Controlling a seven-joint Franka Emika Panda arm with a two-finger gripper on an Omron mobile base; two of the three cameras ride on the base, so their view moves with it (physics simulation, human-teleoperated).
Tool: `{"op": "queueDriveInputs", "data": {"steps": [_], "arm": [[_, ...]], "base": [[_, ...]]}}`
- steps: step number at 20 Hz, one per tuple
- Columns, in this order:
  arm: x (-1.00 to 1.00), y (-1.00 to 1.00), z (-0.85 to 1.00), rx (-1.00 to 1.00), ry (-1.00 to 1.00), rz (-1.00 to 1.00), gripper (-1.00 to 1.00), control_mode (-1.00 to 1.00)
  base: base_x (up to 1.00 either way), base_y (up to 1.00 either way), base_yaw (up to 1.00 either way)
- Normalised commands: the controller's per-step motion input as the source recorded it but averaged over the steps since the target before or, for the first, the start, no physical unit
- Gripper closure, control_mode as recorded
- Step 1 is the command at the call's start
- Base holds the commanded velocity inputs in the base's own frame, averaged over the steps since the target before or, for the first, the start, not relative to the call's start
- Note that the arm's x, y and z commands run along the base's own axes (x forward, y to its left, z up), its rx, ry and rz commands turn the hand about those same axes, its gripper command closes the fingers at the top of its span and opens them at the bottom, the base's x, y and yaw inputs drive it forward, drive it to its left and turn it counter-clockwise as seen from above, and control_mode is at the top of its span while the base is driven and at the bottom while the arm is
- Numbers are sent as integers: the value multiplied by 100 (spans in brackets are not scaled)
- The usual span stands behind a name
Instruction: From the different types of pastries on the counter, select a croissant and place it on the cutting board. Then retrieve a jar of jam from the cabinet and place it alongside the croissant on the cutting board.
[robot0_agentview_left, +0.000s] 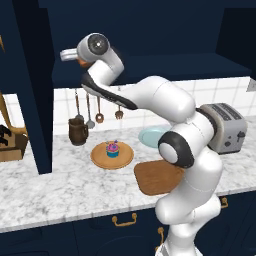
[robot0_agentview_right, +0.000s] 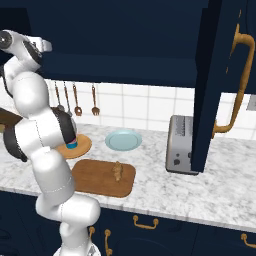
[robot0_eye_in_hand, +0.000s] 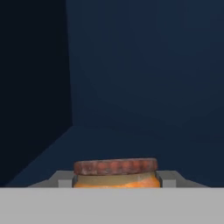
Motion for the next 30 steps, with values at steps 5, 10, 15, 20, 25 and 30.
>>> {"op": "queueDriveInputs", "data": {"steps": [5,10,15,20,25,30], "arm": [[-70,-51,43,3,-2,-14,100,-100],[-85,-49,17,1,-8,-13,100,-100],[-62,-60,0,0,-4,-12,100,-100],[-53,-74,0,0,-5,-15,100,-100],[-69,-73,0,0,-5,-21,100,-100],[-85,-68,0,0,-6,-31,100,-100]], "base": [[0,0,0],[0,0,0],[0,0,0],[0,0,0],[0,0,0],[0,0,0]]}}
